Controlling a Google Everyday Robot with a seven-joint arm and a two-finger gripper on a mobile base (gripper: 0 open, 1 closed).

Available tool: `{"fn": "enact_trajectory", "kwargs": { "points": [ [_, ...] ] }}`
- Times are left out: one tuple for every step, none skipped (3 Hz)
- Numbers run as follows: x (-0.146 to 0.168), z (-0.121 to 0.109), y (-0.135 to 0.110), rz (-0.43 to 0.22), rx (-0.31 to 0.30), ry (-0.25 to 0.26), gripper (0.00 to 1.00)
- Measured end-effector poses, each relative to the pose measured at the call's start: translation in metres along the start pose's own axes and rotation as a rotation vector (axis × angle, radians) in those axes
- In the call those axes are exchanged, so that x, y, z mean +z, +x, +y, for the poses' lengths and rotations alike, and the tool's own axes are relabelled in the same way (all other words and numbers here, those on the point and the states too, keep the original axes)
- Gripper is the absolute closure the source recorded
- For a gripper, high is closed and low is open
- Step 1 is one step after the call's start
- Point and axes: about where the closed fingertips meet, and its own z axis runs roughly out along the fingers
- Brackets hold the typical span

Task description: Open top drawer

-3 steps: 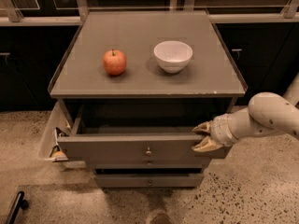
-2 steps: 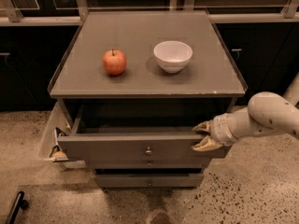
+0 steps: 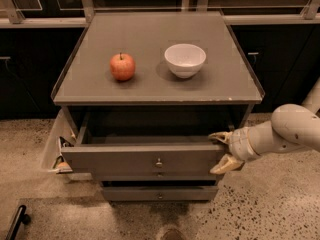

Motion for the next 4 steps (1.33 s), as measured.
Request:
{"fn": "enact_trajectory", "kwargs": {
  "points": [
    [-0.006,0.012,0.003,-0.006,-0.001,-0.003,0.55],
    [-0.018,0.032,0.004,-0.009,-0.011,-0.003,0.78],
    [-0.019,0.032,0.003,-0.009,-0.011,-0.003,0.99],
    [-0.024,0.044,0.004,-0.006,-0.013,-0.002,1.00]
  ]
}}
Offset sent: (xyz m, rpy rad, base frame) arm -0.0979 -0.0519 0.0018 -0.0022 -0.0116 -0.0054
